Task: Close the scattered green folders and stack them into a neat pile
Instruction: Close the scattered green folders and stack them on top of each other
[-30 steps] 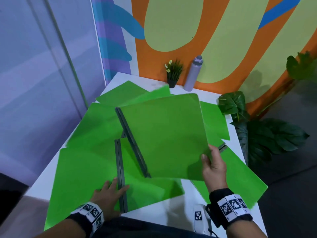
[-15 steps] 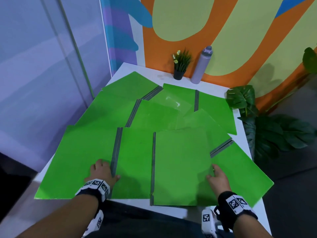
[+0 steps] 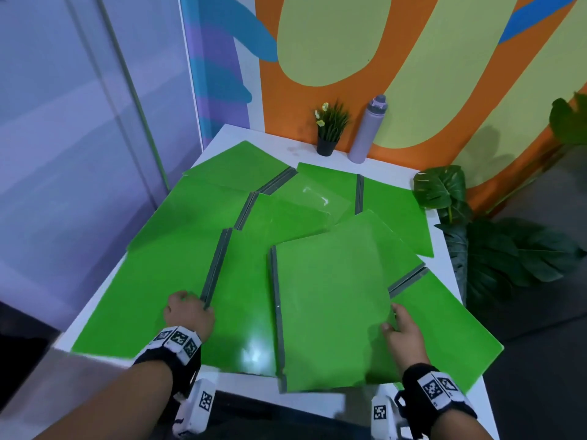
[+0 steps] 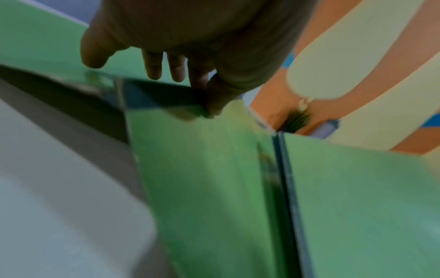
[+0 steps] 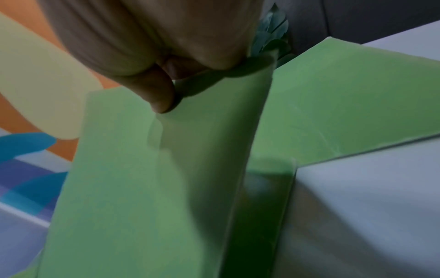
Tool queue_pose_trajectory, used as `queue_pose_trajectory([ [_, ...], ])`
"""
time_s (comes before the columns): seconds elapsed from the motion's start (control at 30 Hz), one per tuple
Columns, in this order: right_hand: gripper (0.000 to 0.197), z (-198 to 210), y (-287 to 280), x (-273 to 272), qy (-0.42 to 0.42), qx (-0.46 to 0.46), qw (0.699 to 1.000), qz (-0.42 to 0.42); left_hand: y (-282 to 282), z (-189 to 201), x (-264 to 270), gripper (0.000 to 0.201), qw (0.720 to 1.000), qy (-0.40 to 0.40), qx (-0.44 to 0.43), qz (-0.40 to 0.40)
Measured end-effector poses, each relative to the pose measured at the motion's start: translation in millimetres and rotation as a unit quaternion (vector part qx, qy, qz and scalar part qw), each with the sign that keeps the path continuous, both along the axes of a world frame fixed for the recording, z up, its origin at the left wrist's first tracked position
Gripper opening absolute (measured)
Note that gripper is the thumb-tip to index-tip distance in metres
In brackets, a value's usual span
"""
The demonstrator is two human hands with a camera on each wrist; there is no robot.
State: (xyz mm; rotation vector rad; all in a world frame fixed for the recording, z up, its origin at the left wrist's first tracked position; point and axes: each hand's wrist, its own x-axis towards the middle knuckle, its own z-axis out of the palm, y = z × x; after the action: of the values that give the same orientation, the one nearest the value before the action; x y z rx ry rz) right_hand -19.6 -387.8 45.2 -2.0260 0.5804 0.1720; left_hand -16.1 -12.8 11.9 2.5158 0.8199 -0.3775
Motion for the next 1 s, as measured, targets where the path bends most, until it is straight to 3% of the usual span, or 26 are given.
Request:
queue_pose_trajectory([
  [0.1,0.055,14,-20,9,-0.042,0.026,0.996,-0.068,-2,57,7,0.019,0.990,-0.140,0.004,-0.017],
  [0.23,0.058,27,-37,18,-0.079,0.074,0.987,-0.119,3,146,8,0.007,0.950,-0.307,0.044,-0.044],
  [0.3,0.061,34,-33,22,-0.095,0.108,0.981,-0.128,3,169,8,0.012,0.929,-0.369,0.018,-0.029],
  [0.37,0.065,40,-21,25,-0.104,0.154,0.975,-0.125,2,174,12,0.029,0.910,-0.410,-0.051,-0.002],
  [0.43,0.067,44,-6,28,-0.105,0.189,0.971,-0.105,-4,166,16,0.046,0.913,-0.388,-0.124,0.011],
  [0.53,0.065,41,13,30,-0.094,0.225,0.967,-0.074,-21,143,18,0.046,0.921,-0.317,-0.225,0.021],
  [0.67,0.060,28,25,30,-0.069,0.225,0.971,-0.045,-43,118,14,0.043,0.891,-0.248,-0.379,0.025],
  [0.8,0.061,16,28,25,-0.033,0.258,0.965,-0.038,-59,106,15,0.038,0.874,-0.226,-0.431,0.018],
  [0.9,0.064,10,30,23,-0.019,0.285,0.958,-0.027,-68,102,17,0.030,0.874,-0.202,-0.440,-0.038],
  [1.0,0.073,11,25,24,-0.025,0.269,0.962,-0.031,-69,93,22,0.046,0.873,-0.145,-0.452,-0.112],
])
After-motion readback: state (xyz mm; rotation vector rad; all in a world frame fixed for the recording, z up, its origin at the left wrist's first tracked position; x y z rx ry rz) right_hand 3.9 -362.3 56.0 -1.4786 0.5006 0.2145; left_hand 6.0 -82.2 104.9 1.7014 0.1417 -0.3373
